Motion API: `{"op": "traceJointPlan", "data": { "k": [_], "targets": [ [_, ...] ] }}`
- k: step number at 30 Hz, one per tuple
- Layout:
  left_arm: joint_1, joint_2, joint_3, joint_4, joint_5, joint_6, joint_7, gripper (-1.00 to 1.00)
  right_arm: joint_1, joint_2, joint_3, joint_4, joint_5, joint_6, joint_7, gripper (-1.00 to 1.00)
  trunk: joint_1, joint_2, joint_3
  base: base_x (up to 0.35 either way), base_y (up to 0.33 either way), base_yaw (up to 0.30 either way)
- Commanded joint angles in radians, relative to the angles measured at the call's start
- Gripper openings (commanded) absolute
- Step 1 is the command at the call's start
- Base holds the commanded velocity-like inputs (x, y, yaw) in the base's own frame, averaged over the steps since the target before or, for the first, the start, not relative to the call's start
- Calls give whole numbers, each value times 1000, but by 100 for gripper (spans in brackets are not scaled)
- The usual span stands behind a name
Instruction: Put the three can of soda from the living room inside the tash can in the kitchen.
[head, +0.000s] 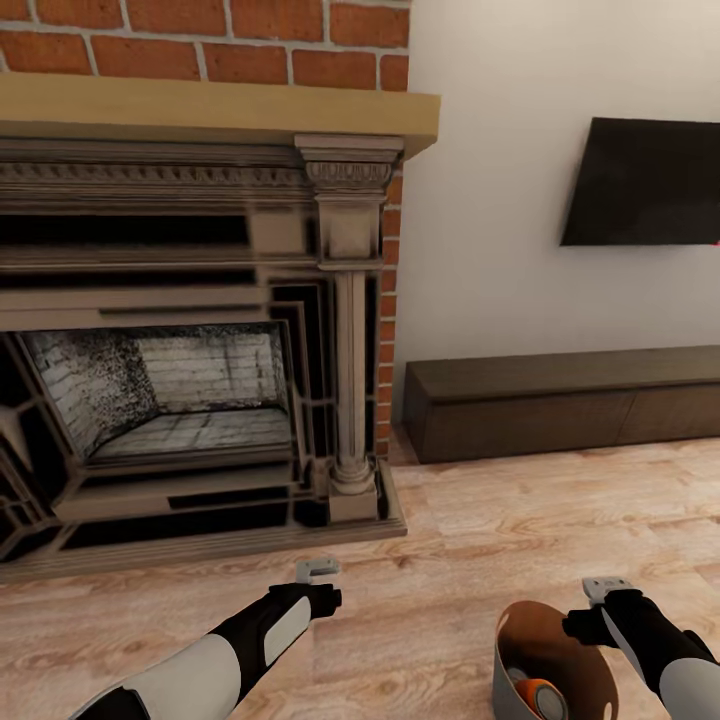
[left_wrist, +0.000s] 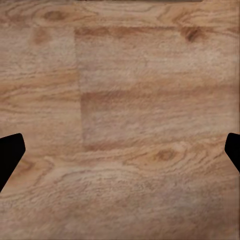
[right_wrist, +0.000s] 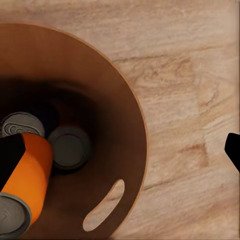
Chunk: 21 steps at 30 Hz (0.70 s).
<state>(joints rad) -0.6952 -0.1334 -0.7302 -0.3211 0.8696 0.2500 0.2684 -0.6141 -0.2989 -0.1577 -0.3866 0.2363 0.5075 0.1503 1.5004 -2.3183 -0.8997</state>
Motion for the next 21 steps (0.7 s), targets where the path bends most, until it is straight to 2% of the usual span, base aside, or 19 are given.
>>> {"op": "traceJointPlan", "data": {
  "k": [1,18,21],
  "targets": [
    [0,0,0,0,0,0,0,100,0,0,0,0,0,0,0,100,-4,7,3,0,0,0],
    [0,0,0,2,0,-1,0,100,0,2,0,-1,-1,-4,0,100,-69,126,56,0,0,0],
    [0,0,0,1,0,0,0,100,0,2,-4,0,-1,-38,-1,100,-81,147,66,0,0,0]
  ]
}}
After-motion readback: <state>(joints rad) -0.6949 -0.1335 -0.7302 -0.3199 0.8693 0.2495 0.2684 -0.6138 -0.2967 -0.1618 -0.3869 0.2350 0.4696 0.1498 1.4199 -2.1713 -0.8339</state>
